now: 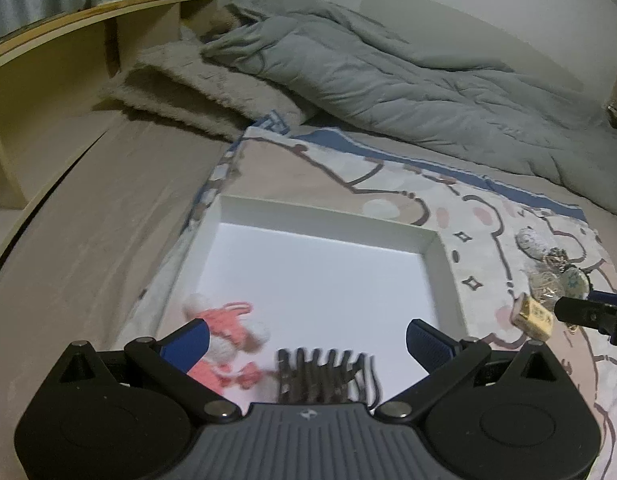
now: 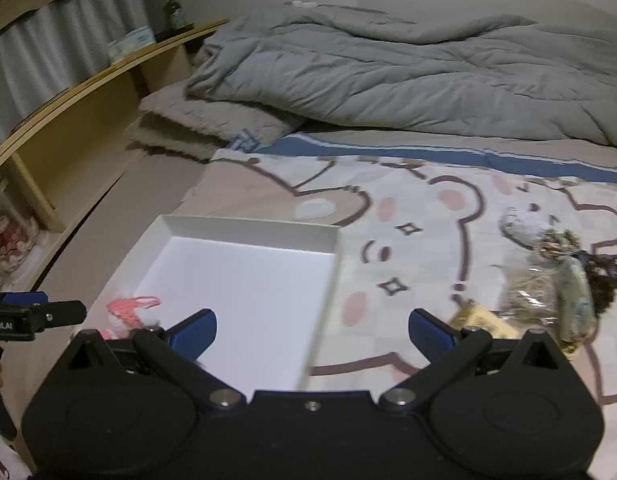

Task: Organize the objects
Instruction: 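Lower the doll and clip into the white box and open both tools, then grasp the yellow tissue pack with the left tool while the right tool grasps the blue floral pouch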

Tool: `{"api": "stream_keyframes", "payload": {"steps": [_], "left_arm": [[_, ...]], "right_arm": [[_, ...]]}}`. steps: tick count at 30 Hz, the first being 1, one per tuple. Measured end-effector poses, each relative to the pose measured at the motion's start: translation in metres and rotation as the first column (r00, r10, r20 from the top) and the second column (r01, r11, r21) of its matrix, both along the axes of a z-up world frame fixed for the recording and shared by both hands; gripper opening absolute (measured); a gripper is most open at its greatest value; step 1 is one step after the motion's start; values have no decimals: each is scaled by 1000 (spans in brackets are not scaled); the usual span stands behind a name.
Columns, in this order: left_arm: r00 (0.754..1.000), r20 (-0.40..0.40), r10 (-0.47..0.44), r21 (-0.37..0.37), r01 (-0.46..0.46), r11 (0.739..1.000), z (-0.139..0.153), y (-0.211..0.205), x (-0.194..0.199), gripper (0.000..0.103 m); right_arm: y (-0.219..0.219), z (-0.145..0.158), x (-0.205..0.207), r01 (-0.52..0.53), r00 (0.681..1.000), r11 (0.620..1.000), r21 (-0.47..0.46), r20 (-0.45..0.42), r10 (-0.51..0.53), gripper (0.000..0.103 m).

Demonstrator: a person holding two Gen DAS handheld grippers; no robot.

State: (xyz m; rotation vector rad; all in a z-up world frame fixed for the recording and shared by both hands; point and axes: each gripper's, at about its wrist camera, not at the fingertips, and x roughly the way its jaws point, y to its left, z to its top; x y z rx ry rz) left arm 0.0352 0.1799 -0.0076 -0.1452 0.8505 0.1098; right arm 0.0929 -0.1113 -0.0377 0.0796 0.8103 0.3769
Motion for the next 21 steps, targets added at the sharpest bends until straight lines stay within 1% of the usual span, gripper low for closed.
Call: {"api": "stream_keyframes", "payload": {"steps": [8, 17, 21], "left_arm": [[998, 1, -68, 26, 68, 997, -1, -47, 18, 103], [992, 3, -129, 21, 129, 991, -3, -94, 37, 103], [988, 10, -156, 19, 156, 988, -5, -113, 44, 103]], "right_arm": [[-48, -4, 2, 69, 998, 998, -7, 6, -68, 103], [-96, -2, 0, 128, 992, 992, -12, 20, -128, 103], [-115, 0, -3, 151, 988, 988, -32, 38, -150, 103]]}}
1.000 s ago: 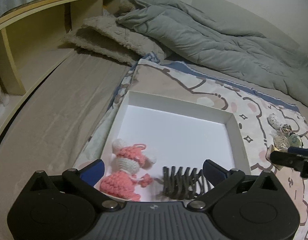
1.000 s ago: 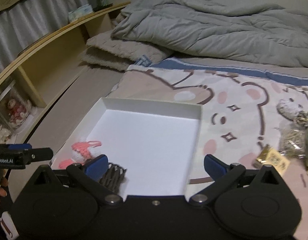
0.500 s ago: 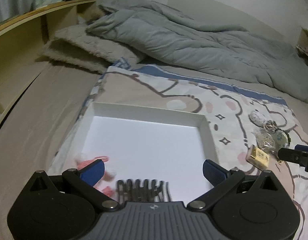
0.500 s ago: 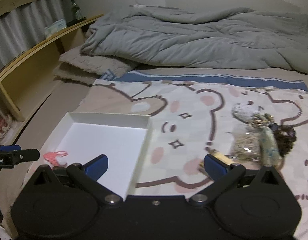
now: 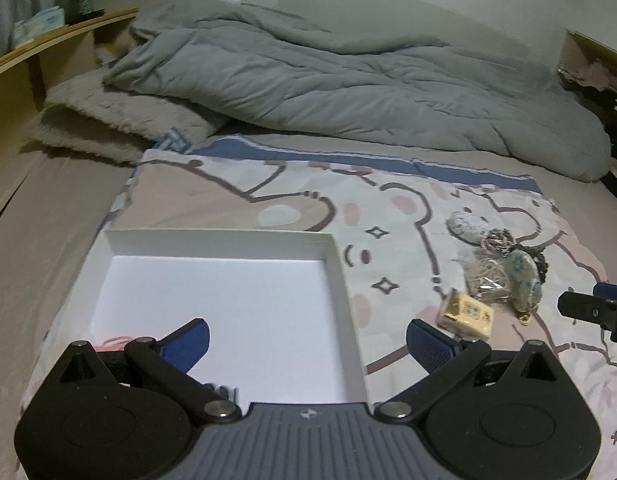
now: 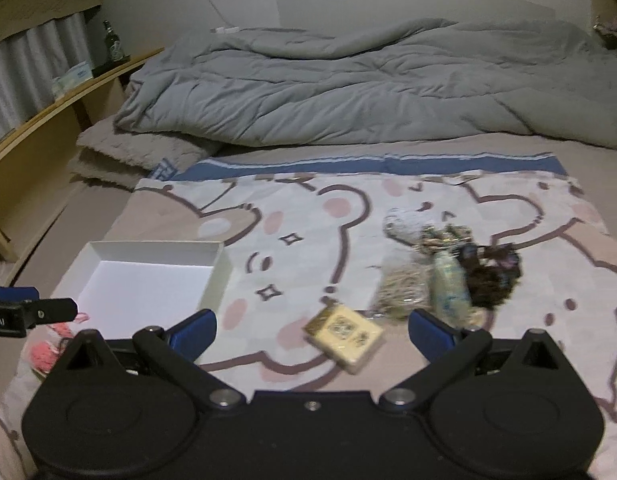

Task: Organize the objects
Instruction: 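Grasp the yellow tissue pack with the left tool while the right tool grasps the blue floral pouch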

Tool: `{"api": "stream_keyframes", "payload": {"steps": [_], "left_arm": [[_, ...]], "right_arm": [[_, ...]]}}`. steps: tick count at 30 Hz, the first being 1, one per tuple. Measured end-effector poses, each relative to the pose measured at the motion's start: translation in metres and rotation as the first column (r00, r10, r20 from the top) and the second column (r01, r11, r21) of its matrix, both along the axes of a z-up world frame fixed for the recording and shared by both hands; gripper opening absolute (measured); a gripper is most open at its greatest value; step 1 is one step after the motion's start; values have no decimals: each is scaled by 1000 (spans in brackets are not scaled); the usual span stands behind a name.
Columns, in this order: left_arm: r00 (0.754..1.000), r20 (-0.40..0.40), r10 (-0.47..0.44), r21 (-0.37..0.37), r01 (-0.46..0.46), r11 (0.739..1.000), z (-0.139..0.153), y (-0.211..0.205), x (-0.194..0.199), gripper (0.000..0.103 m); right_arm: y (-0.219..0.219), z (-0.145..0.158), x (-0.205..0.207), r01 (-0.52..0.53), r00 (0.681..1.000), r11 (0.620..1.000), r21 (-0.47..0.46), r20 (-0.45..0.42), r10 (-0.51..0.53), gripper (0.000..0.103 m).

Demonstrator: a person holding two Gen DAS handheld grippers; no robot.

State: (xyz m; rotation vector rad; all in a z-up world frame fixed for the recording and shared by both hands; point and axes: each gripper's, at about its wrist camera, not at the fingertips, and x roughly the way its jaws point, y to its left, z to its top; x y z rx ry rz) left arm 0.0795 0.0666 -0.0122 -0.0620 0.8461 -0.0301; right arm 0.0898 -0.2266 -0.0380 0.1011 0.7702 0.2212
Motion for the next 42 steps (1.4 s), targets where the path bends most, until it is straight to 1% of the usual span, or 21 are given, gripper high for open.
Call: {"api": "stream_keyframes", "payload": {"steps": [7, 11, 17, 22, 26, 27, 29, 34, 36, 39, 42], "left_arm": [[999, 9, -43, -5, 43, 999, -3, -32, 13, 103], [998, 10, -62, -4, 62, 998, -7, -45, 19, 103], [996, 22, -83, -14, 83, 996, -11, -59, 26, 103], [992, 41, -120, -33, 121, 992, -18, -71, 33, 103], [985, 69, -155, 15, 154, 988, -25, -88, 36, 103], [983, 72, -166, 27, 165, 986, -27, -93, 37, 103], [980, 63, -187, 27, 186, 982, -32, -102, 41, 103], [977, 18, -212, 18, 212, 977, -51, -124, 52, 103], [975, 5, -223, -3, 223, 975, -58, -132, 57, 103], [973, -10, -231, -23, 230, 973, -67, -143, 65, 103], [963, -20, -267, -22, 267, 963, -75, -154, 73, 103]], "right_arm": [[-31, 0, -1, 61, 998, 998, -27, 18, -60, 103], [-44, -3, 3, 89, 996, 995, -49, 19, -88, 103], [-62, -8, 8, 136, 991, 989, -51, 18, -136, 103], [-77, -9, 13, 175, 984, 984, -15, 33, -174, 103], [-94, -10, 18, 256, 964, 963, 79, 51, -260, 103], [-96, -10, 21, 265, 962, 960, 90, 49, -270, 103], [-100, -13, 26, 275, 958, 957, 96, 51, -280, 103], [-101, -28, 43, 265, 964, 963, 51, 25, -266, 103], [-102, -36, 49, 290, 957, 957, 26, 9, -290, 103], [-103, -45, 60, 296, 955, 955, 4, -14, -296, 103], [-103, -52, 68, 299, 954, 954, 18, -43, -298, 103]]}}
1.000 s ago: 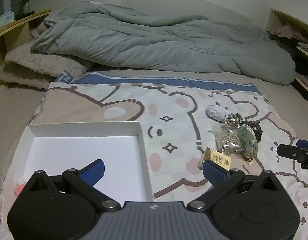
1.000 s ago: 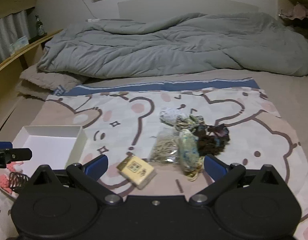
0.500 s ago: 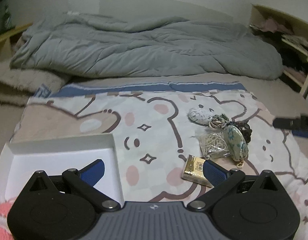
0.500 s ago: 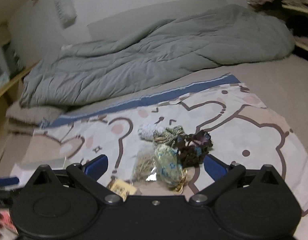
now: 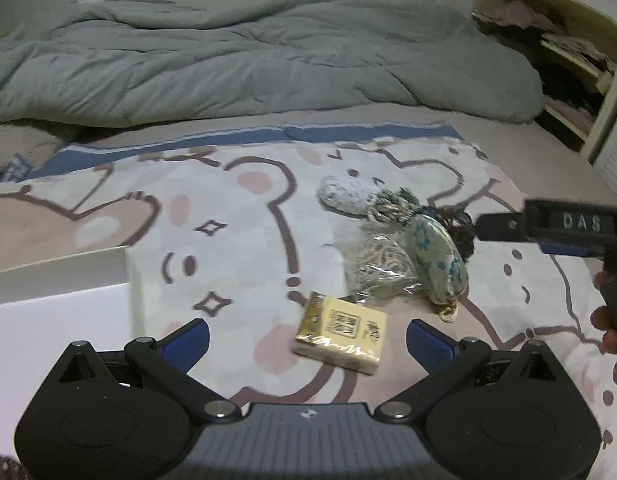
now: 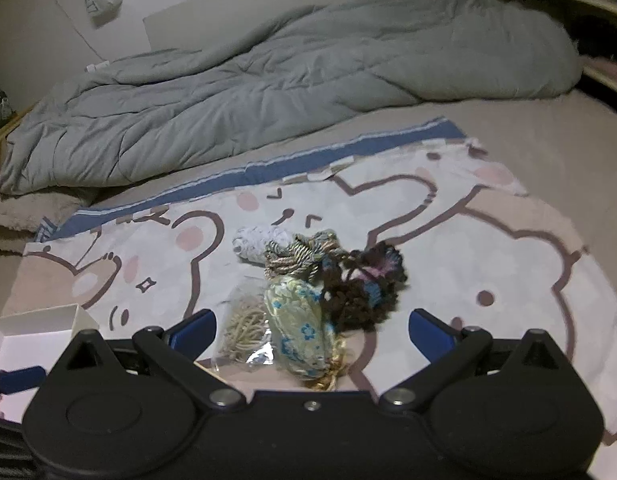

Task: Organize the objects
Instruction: 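Grasp the yellow tissue pack with the left tool while the right tool grasps the blue floral pouch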

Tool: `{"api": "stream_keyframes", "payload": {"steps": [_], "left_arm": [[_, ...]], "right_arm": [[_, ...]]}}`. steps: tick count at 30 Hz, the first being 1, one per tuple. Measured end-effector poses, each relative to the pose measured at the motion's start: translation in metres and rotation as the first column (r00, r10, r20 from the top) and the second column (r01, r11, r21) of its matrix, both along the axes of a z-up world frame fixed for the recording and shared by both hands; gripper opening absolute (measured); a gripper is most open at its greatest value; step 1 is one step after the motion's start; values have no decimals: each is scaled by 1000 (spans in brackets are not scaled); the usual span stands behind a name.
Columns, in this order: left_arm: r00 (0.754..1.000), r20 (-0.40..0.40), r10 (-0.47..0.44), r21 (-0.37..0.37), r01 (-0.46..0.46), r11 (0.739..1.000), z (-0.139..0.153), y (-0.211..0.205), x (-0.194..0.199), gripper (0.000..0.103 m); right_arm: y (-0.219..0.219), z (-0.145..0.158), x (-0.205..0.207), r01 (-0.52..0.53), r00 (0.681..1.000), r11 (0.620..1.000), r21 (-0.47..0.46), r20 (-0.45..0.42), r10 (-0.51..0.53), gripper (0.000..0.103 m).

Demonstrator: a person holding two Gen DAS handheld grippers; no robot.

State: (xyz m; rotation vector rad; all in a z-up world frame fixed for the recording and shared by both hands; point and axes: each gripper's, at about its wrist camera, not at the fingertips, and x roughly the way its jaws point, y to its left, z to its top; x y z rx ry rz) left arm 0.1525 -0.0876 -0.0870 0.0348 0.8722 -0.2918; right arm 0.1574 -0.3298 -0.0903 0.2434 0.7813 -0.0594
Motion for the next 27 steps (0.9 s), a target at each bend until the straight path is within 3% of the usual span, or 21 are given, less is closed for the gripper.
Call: {"api": "stream_keyframes", "payload": {"steps": [5, 8, 15, 24, 27], "left_arm": [[996, 10, -88, 37, 88, 995, -15, -17, 12, 103], [991, 19, -132, 66, 131, 989, -23, -23, 18, 103], [977, -7, -215, 95, 215, 972, -41, -37, 31, 103], [966, -49, -256, 139, 260, 955, -64, -47, 47, 103], [966, -72, -248, 108, 255, 961, -70, -44, 52, 103]], "right_arm": [[1, -8, 12, -17, 1000, 998, 59, -17, 18, 98], [6, -11, 20, -35, 999, 997, 63, -24, 36, 81], [15, -25, 40, -71, 994, 995, 66, -80, 76, 59], [17, -47, 58, -78, 987, 997, 28, -142, 81, 45], [14, -52, 60, -73, 986, 997, 6, -153, 73, 34]]}}
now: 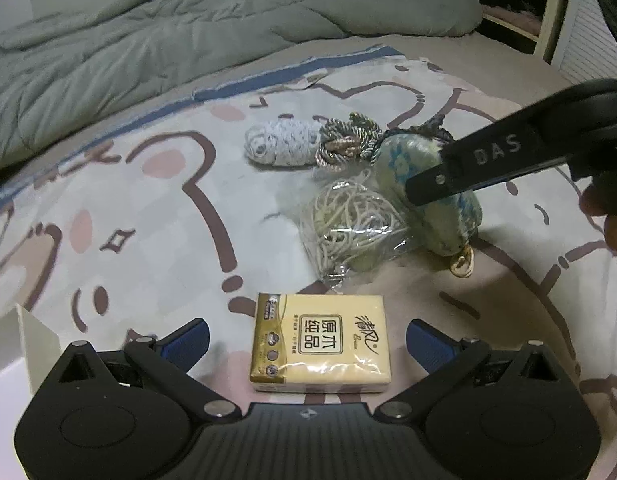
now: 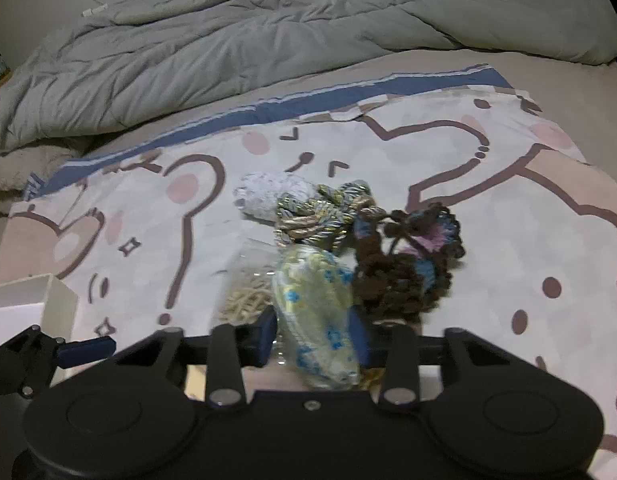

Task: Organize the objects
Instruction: 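Grasp the yellow tissue pack with the left tool while the right tool grasps the blue floral pouch, then carry the tissue pack and floral pouch with both tools over the white box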

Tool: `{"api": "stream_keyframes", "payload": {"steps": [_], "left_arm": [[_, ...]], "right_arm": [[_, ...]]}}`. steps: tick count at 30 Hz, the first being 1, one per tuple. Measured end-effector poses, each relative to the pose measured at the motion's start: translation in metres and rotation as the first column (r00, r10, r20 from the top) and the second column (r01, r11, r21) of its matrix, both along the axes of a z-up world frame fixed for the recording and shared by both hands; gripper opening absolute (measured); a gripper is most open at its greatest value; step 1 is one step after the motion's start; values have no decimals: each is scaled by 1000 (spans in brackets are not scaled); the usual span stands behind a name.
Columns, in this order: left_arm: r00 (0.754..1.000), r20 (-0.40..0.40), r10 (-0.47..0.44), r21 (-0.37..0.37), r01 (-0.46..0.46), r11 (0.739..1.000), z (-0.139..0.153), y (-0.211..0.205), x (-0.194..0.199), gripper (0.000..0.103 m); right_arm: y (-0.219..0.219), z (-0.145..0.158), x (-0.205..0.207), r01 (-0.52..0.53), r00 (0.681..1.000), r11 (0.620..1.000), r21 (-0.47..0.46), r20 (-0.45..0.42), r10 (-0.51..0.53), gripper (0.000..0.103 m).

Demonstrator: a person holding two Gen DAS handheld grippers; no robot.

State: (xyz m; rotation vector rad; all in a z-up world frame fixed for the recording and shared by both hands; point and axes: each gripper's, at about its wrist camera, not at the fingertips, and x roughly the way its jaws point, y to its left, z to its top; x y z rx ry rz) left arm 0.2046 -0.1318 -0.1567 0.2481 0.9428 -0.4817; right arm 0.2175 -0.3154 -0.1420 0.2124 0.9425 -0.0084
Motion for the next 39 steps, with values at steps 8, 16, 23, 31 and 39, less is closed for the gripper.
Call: {"api": "stream_keyframes", "payload": {"steps": [8, 16, 23, 31, 39], "left_arm": [[996, -69, 50, -41, -53, 998, -10, 3, 8, 77], [994, -84, 72, -65, -78, 995, 0, 7, 1, 74], [990, -71, 124, -94, -130, 987, 26, 18, -13, 74], [983, -66, 173, -144, -180, 973, 55, 37, -34, 75], [976, -43, 211, -149, -215, 965, 74, 56, -54, 75]], "right_arm": [[-10, 3, -5, -6, 1000, 1000, -21, 20, 6, 20], [-16, 19, -22, -36, 999, 999, -8, 41, 36, 15], [-19, 33, -40, -37, 998, 999, 2, 55, 37, 14], [-11, 52, -63, -45, 996, 998, 41, 82, 42, 14], [-5, 75, -87, -65, 991, 996, 63, 122, 57, 14]]}}
